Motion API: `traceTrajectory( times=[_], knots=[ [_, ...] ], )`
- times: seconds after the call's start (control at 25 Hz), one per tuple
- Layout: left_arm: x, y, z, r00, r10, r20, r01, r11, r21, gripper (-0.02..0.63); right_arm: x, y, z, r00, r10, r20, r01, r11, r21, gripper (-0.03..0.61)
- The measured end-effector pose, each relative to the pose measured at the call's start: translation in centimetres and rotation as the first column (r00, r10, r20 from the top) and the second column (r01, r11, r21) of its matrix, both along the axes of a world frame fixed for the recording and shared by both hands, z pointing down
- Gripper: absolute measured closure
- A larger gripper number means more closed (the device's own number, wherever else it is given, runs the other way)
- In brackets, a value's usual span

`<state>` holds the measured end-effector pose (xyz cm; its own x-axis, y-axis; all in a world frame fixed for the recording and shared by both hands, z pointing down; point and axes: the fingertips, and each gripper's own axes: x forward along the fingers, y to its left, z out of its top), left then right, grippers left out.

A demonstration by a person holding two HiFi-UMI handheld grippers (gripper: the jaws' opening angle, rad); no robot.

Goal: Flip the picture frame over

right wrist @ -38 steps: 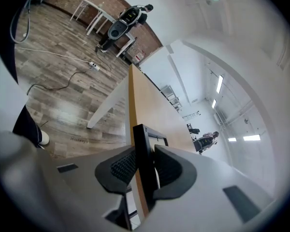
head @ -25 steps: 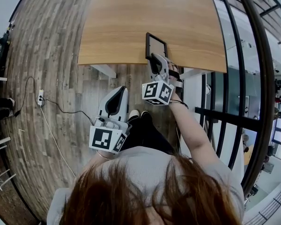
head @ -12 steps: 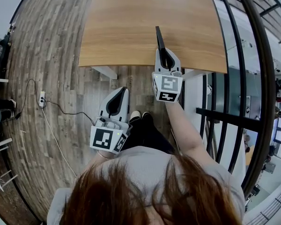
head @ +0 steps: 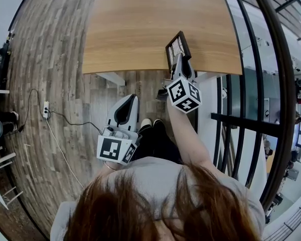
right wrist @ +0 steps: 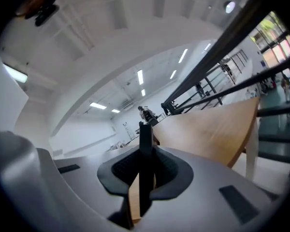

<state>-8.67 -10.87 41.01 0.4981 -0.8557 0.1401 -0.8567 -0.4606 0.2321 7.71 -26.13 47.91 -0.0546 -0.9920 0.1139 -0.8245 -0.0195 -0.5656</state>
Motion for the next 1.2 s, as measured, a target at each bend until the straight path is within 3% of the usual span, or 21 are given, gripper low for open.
traceTrajectory(
  times=[0.24,0.52,0.72,1.0,1.08,1.2],
  knots=[
    [1.4,0.2,0.9,0.999,0.040,0.015,-0.040,0.999,-0.022,0.607,1.5,1.4,2.4,0.970,0.097,0.223,-0.091,0.995,-0.034,0.509],
    [1.3,0.5,1.3,0.998,0.055,0.016,-0.054,0.998,-0.033,0.607,2.9,3.0,5.4,0.846,0.153,0.511,-0.125,0.988,-0.090,0.509],
    [1.7,0.6,1.4,0.997,0.073,0.000,-0.073,0.997,-0.036,0.607,3.8,3.8,6.7,0.787,0.133,0.603,-0.100,0.991,-0.088,0.509],
    [2.1,0.6,1.3,0.996,0.088,-0.008,-0.088,0.995,-0.036,0.607,4.0,4.6,10.1,0.582,0.181,0.793,-0.122,0.983,-0.135,0.509],
    [2.1,0.6,1.4,0.996,0.088,-0.006,-0.088,0.995,-0.039,0.607,3.9,4.5,11.1,0.563,0.165,0.810,-0.097,0.986,-0.133,0.509],
    [2.0,0.6,1.7,0.996,0.086,-0.001,-0.086,0.995,-0.045,0.607,4.0,4.5,12.2,0.563,0.153,0.813,-0.081,0.988,-0.130,0.509]
  ],
)
